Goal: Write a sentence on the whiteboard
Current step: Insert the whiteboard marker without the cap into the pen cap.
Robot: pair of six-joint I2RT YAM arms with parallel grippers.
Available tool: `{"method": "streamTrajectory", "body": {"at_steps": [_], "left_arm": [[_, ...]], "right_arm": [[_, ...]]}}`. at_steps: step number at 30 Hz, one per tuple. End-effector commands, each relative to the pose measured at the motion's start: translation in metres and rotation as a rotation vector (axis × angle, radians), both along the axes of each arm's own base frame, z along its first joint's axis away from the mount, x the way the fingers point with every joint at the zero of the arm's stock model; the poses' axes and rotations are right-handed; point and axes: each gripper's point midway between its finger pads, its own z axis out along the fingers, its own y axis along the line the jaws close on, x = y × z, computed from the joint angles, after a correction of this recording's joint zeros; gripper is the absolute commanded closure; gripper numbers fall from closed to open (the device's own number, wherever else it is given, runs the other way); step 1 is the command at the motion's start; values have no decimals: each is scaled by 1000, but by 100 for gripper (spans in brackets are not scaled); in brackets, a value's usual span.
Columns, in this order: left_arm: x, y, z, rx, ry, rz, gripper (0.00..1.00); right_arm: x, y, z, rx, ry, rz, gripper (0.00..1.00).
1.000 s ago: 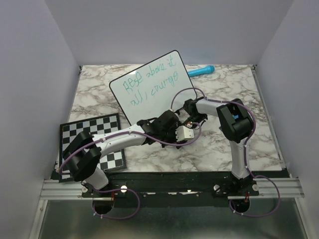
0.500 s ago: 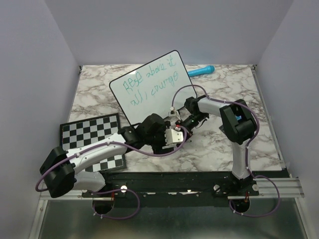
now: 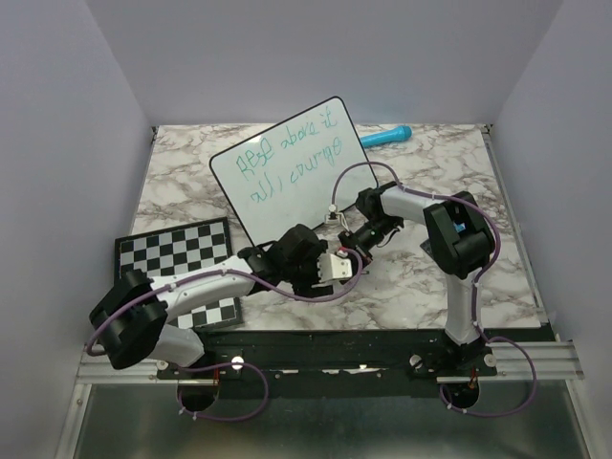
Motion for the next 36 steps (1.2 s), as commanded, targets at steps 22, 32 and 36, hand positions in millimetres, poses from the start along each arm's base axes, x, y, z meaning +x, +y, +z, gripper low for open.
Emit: {"method": "streamTrajectory", "body": {"at_steps": [22,32,36], "left_arm": [[26,-89,59,-222,28,-67,100],[36,-146,120,-412,-3,-122,100],[39,-161,137,-492,-20,-119,100]], "right_arm": [[-5,16,24,71,55,-1,99],[-4,18,21,61,63,-9,99],[-3,19,21,60,61,-13,99]]}}
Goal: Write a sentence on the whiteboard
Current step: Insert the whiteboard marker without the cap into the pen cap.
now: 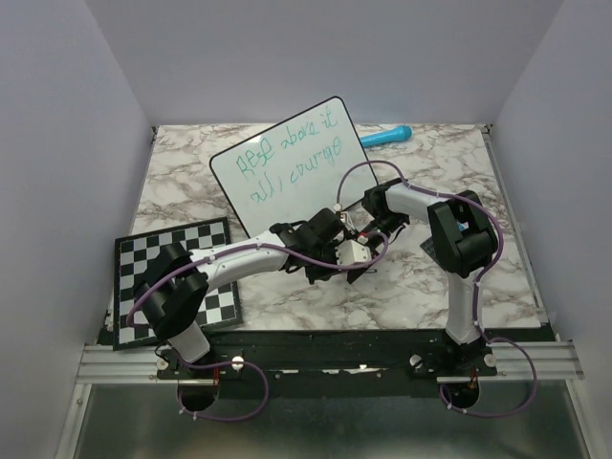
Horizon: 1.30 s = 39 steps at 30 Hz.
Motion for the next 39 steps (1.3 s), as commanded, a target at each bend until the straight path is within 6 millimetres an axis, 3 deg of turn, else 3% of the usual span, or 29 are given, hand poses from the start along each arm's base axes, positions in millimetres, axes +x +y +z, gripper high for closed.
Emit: {"method": "streamTrajectory", "body": {"at_steps": [1,11,14,16,19,20,22,23,25,26,27,29,33,35,36,37,39], "left_arm": [[36,-129,151,-629,-256,-80,100],[43,-149,208,-839,-310,-64,100],[41,-155,208,-821,-294,-89,100],[37,-150,197,-769,-282,-98,100],[32,-130,176,-691,-267,-68,94],[28,-120,155,-646,-251,-56,92],[24,-102,148,-609,-254,-27,83],[20,-91,128,-565,-239,-16,78],[16,-74,126,-547,-253,14,66],[12,-63,112,-517,-242,29,60],[9,-55,119,-527,-258,40,51],[9,-41,117,-512,-284,75,43],[7,-8,141,-513,-350,147,25],[9,7,145,-503,-365,206,17],[8,17,153,-513,-373,236,14],[11,24,156,-521,-370,284,4],[19,47,165,-563,-336,477,1]], "right_arm": [[-2,33,17,118,27,-10,99],[-3,33,21,132,14,-5,99],[-3,31,21,125,3,-1,99],[-2,28,21,121,-27,-2,99],[7,16,13,74,-82,-35,99],[12,11,12,60,-90,-58,99],[16,3,10,41,-104,-73,99],[21,-2,10,43,-116,-87,99],[22,-9,10,33,-121,-95,99],[23,-13,11,36,-139,-99,99],[25,-16,10,23,-152,-101,99],[29,-23,11,11,-181,-121,99],[40,-43,2,-89,-264,-163,99],[55,-53,-7,-165,-329,-217,97],[60,-70,-16,-268,-406,-229,95],[73,-76,-23,-309,-484,-255,94],[87,-101,-33,-462,-586,-298,90]]}}
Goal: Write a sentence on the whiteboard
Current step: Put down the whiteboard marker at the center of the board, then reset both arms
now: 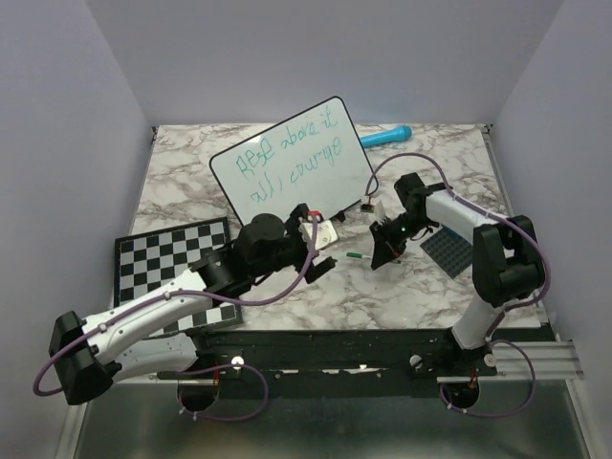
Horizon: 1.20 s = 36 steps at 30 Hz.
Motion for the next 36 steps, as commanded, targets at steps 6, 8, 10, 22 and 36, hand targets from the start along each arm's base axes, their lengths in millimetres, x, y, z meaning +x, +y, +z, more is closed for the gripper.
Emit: {"method": "streamTrajectory", "body": {"at_steps": [6,8,10,22,36], "left_arm": [[35,105,8,-268,310,539,1],[36,119,9,-302,307,578,1],[32,134,23,-350,270,614,1],[3,184,74,-638,316,784,1],[7,206,132,-589,236,875,1]], "right_arm": [[60,-74,-29,-446,-391,-211,78],[62,-78,-29,-458,-418,-228,68],[62,-82,-31,-483,-427,-232,64],[95,-120,107,-354,-721,-442,32],[76,-207,261,-203,-1028,-1285,0]]}}
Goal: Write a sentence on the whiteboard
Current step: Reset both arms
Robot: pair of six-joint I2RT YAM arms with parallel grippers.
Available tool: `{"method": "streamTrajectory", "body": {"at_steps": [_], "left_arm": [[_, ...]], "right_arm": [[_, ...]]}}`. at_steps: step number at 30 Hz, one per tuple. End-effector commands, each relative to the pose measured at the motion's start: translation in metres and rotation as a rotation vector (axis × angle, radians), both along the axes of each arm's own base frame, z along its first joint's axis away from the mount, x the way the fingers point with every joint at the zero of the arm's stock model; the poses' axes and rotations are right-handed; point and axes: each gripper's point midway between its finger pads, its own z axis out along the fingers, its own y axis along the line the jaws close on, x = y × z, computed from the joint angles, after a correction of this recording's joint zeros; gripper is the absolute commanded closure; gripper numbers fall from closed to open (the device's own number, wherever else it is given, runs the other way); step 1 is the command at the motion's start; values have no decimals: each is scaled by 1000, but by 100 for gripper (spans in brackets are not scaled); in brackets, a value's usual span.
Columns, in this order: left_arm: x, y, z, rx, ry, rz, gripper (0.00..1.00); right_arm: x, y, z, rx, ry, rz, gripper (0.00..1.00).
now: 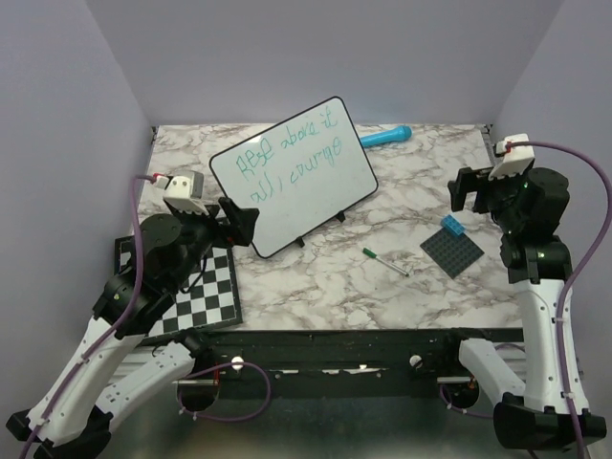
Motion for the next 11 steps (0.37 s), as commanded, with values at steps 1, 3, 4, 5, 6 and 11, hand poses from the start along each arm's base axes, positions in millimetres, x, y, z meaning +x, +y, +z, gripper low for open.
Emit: {"method": "streamTrajectory", "body": {"at_steps": [1,3,4,5,6,11], "left_arm": [[-11,28,23,25,-56,74,1],[-13,37,22,54,-61,103,1],[-13,38,20,62,-59,105,1],[-15,39,21,64,-63,103,1],[-15,39,18,69,-57,101,1],[-14,41,11,91,-46,107,1]], "right_arm": [[-2,-26,5,144,5,-239,0],[-5,-35,11,130,-11,-285,0],[-8,-37,17,131,-29,-297,0],[-10,-38,19,127,-39,-303,0],[-10,-38,20,128,-45,-300,0],[-14,-22,29,139,-78,-206,0]]}}
